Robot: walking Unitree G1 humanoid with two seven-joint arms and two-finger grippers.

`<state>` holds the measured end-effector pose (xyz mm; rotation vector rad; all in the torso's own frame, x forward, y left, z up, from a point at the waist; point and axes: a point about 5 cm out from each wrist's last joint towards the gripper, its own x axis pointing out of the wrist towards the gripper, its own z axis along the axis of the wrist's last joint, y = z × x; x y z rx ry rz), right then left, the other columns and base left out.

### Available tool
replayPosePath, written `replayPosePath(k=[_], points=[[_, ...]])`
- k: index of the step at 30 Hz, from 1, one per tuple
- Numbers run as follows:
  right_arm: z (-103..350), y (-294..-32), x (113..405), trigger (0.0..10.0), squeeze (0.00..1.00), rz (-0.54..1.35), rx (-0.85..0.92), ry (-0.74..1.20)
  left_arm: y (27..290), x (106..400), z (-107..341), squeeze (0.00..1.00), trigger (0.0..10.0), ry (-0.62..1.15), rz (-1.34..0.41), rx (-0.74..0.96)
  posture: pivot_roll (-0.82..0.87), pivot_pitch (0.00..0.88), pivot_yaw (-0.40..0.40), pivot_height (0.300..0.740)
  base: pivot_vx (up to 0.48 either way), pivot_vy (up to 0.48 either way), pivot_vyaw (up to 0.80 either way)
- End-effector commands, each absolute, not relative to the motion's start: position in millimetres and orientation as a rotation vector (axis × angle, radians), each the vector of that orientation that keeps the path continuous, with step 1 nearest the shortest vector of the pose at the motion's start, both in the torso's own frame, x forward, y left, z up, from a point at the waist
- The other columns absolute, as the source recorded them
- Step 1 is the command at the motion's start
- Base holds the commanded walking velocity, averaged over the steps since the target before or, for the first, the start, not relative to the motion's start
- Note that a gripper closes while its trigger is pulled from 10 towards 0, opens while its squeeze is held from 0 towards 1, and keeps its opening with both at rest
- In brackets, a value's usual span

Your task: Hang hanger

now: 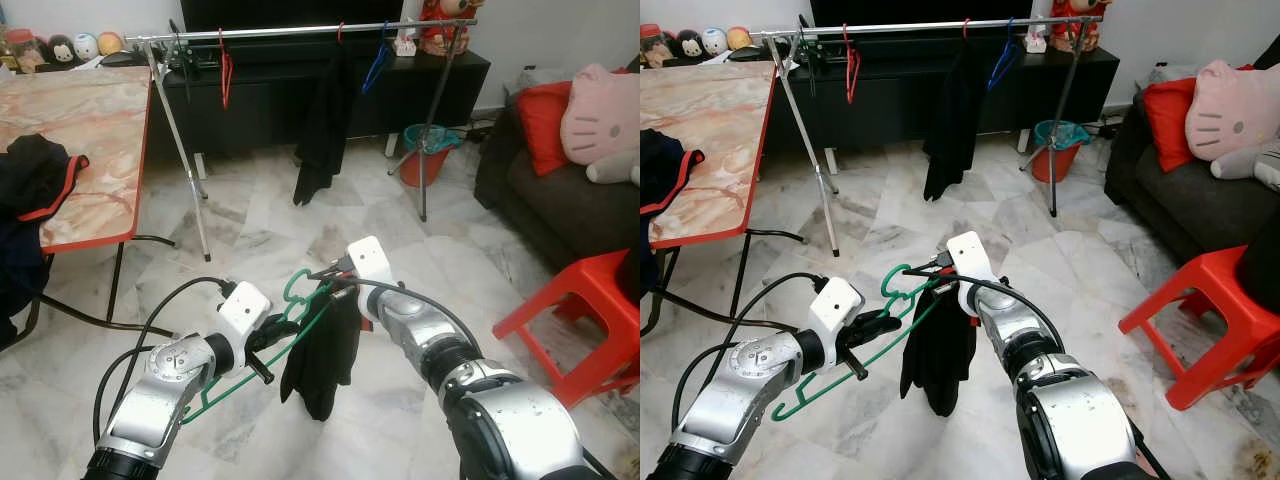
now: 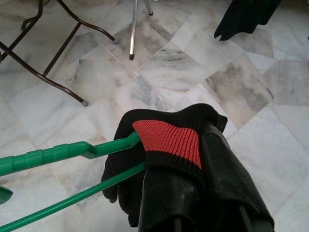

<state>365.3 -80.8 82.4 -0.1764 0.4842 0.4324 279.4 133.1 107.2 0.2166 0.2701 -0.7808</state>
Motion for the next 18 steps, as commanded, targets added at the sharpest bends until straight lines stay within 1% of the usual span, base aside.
replayPosePath(k=[1, 2, 4, 18], points=[[92, -75, 368, 10.0, 0.0, 0.556, -0.309, 0.445, 122, 274, 111, 0.0, 10.0, 0.259, -0.88, 0.251, 0.08, 0.02, -0.111, 0.74, 0.0, 0.0, 0.0], [92, -75, 368, 10.0, 0.0, 0.556, -0.309, 0.445, 122, 274, 111, 0.0, 10.0, 0.259, -0.88, 0.251, 0.08, 0.02, -0.111, 0.74, 0.0, 0.0, 0.0], [87, -84, 366, 10.0, 0.0, 0.64, -0.47, 0.462, 122, 269, 99, 0.0, 10.0, 0.34, -0.922, 0.337, 0.08, 0.019, -0.109, 0.74, 0.0, 0.0, 0.0], [87, -87, 366, 10.0, 0.0, 0.628, -0.457, 0.475, 123, 269, 98, 0.0, 10.0, 0.358, -0.91, 0.351, 0.08, 0.019, -0.112, 0.74, 0.0, 0.0, 0.0]])
